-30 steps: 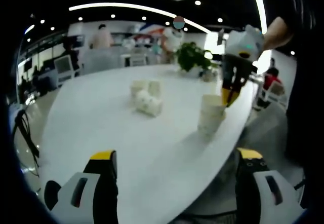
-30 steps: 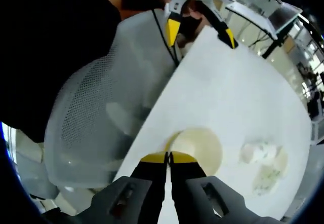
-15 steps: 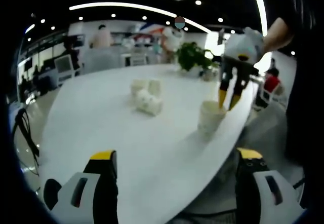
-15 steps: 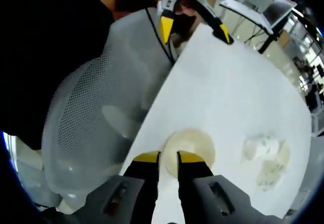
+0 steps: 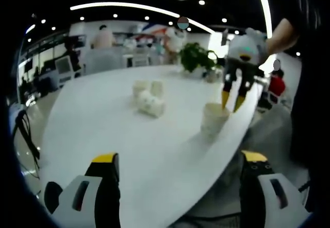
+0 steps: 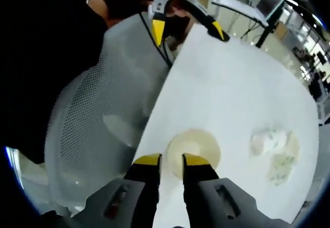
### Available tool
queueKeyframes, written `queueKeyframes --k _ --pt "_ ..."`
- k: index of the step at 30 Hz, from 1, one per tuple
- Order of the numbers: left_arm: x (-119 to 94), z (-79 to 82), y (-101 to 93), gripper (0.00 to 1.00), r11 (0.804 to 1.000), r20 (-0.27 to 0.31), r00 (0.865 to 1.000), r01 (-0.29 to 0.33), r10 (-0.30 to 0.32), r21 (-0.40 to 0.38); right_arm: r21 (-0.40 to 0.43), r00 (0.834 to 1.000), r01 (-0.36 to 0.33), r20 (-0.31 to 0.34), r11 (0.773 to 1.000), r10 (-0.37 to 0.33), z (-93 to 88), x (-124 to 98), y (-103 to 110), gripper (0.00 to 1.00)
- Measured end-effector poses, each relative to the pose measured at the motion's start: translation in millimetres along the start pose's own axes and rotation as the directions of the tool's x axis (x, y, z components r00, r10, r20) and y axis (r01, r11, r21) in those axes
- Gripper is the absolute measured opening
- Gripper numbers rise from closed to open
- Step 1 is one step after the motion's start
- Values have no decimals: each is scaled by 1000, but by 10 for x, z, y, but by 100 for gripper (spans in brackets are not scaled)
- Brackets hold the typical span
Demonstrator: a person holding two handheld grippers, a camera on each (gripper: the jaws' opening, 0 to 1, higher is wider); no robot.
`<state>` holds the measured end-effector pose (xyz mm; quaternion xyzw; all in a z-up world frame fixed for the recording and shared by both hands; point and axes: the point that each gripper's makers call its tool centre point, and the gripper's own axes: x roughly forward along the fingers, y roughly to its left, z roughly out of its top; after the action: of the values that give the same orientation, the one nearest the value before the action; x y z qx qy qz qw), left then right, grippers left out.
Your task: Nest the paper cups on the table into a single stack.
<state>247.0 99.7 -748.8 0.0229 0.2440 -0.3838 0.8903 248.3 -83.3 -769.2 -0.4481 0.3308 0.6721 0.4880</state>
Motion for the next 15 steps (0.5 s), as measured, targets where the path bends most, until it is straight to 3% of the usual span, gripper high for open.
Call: queueKeyframes --k 11,15 --pt "-5 25 3 95 1000 1 1000 3 -3 8 100 997 56 48 993 -61 -18 -113 -64 23" --pt "2 32 -2 95 1000 1 1000 5 -5 9 181 992 91 69 979 -105 -25 -196 -94 28"
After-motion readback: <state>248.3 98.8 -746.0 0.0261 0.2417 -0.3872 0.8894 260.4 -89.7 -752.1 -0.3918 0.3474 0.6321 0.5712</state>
